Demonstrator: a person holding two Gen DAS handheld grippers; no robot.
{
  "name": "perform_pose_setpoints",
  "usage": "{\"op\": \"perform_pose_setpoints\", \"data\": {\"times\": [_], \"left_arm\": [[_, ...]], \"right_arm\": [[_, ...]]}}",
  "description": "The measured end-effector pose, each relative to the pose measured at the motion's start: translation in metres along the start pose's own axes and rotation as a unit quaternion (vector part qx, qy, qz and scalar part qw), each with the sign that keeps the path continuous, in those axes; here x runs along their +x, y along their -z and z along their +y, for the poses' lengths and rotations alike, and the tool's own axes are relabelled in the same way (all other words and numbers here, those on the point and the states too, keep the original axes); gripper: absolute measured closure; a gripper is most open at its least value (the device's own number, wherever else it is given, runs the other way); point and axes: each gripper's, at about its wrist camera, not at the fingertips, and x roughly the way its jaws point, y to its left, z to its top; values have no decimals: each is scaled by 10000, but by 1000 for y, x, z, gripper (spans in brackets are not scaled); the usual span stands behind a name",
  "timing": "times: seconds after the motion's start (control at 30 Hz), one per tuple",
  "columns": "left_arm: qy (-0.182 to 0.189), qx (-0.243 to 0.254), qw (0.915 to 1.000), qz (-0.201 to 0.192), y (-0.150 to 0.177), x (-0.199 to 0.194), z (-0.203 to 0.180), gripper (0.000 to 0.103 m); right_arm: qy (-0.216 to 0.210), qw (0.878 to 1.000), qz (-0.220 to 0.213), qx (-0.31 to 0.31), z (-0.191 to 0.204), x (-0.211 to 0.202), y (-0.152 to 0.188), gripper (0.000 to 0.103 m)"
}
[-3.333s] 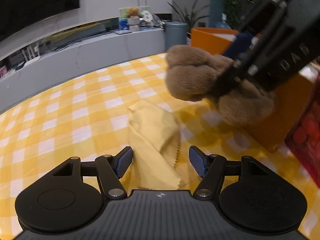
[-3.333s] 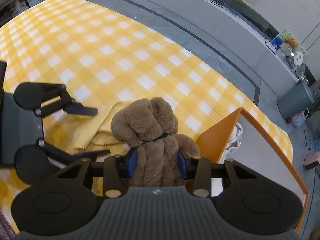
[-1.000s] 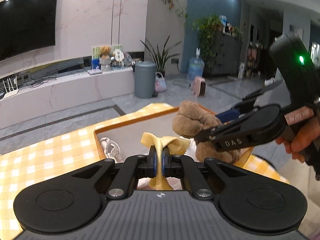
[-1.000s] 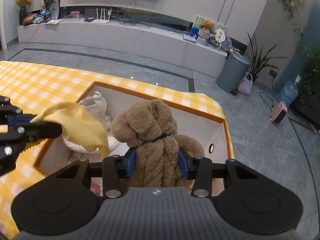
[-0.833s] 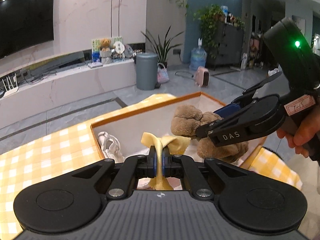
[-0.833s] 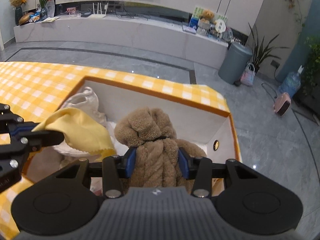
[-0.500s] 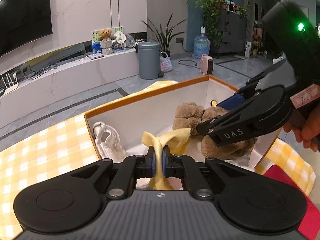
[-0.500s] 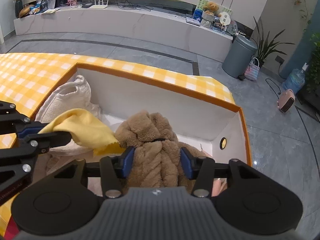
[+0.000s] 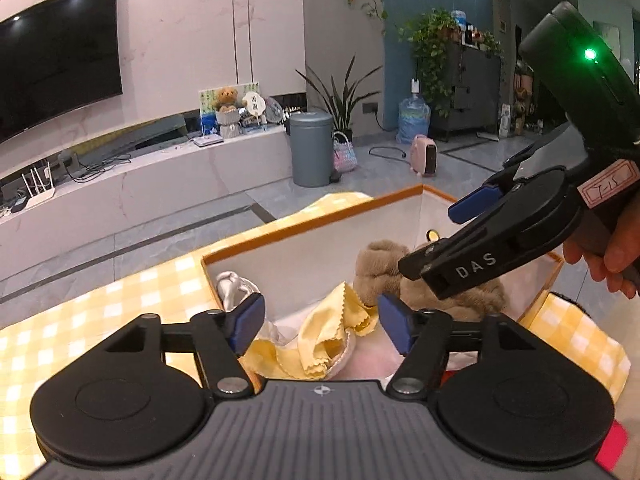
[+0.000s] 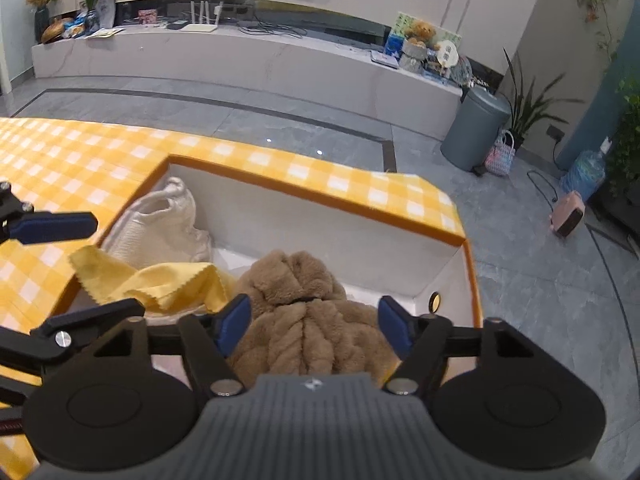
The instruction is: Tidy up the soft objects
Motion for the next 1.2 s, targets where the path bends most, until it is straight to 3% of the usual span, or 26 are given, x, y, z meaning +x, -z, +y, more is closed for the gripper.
{"op": "perform_pose_setpoints", "data": {"times": [0.17, 0.37, 0.47, 0.7, 1.0, 1.2], "left_arm": [[-32, 36, 9999, -98, -6, -24, -4, 23], [-107, 71, 9992, -372, -18, -58, -10, 23], [-209, 101, 9978, -619, -21, -79, -15, 23], [-363, 72, 9927, -1148, -20, -124, -36, 21], [-317, -263, 9838, -1748, -7, -167, -46, 18], [-612, -248, 9829, -1721, 17, -175, -45, 18]], "right_arm": [[214, 9990, -171, -339, 7, -30, -1, 26], [347, 9982, -478, -62, -4, -76, 1, 20], [361, 9956, -854, 104, -9, -108, 8, 19], [293, 9821, -1862, 51, 4, -185, 51, 19], [233, 9684, -2442, 450, 27, -238, 109, 14], [112, 9581, -2741, 823, 49, -249, 142, 7]]}}
